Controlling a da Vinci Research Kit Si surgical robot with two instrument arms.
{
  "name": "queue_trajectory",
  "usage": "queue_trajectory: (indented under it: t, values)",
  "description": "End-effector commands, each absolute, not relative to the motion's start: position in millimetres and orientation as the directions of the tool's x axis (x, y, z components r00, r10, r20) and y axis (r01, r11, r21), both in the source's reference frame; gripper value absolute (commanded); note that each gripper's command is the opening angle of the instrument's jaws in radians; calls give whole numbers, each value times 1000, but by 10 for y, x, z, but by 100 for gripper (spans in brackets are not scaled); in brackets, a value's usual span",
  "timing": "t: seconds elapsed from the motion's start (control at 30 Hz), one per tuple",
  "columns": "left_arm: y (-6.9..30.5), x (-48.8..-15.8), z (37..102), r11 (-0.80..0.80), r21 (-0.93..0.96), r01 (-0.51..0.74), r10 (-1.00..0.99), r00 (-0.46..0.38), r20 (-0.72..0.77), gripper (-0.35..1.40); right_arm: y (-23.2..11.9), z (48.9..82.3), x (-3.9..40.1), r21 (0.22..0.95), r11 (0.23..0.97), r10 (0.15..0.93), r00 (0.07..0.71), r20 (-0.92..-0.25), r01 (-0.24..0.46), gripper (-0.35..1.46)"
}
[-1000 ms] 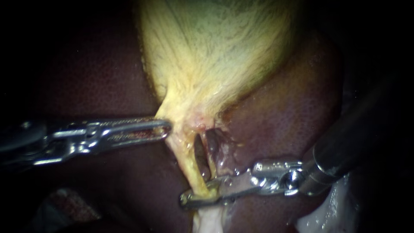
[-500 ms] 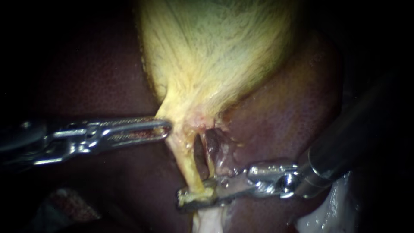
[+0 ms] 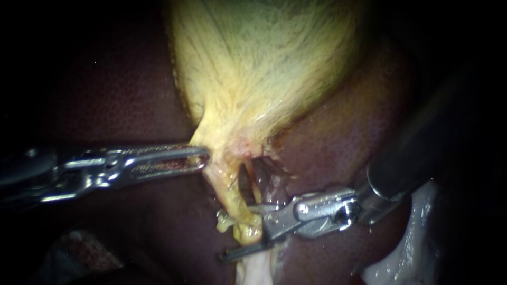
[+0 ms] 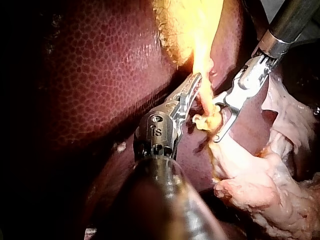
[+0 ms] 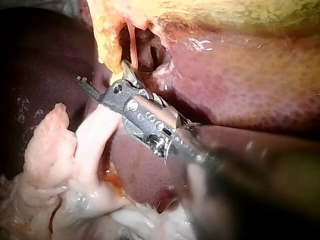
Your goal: Going back first clip left tube
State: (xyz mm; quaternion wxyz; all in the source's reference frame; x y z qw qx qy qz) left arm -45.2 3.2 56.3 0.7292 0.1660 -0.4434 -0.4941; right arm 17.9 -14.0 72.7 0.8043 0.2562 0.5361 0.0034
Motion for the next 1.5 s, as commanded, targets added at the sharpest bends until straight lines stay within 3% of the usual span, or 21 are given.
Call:
queue_trajectory:
  t: [0.03, 0.4, 0.73, 1.17, 1.5]
  values:
    - [32, -452, 563, 457, 680, 573, -868, 118, 483, -11, -140, 727, 179, 410, 870, 273, 425, -863, 274, 60]
    - [31, -451, 563, 457, 680, 573, -868, 119, 483, -11, -133, 726, 174, 288, 899, 150, 385, -910, 329, 60]
    - [31, -449, 562, 457, 681, 572, -868, 119, 483, -11, -128, 720, 157, 276, 905, 141, 383, -913, 324, 60]
    - [30, -446, 563, 458, 681, 571, -867, 120, 483, -11, -78, 672, 67, 277, 937, 173, 405, -898, 214, 60]
    - [30, -446, 565, 459, 681, 571, -867, 120, 484, -11, -40, 614, 19, 190, 958, 93, 392, -915, 217, 60]
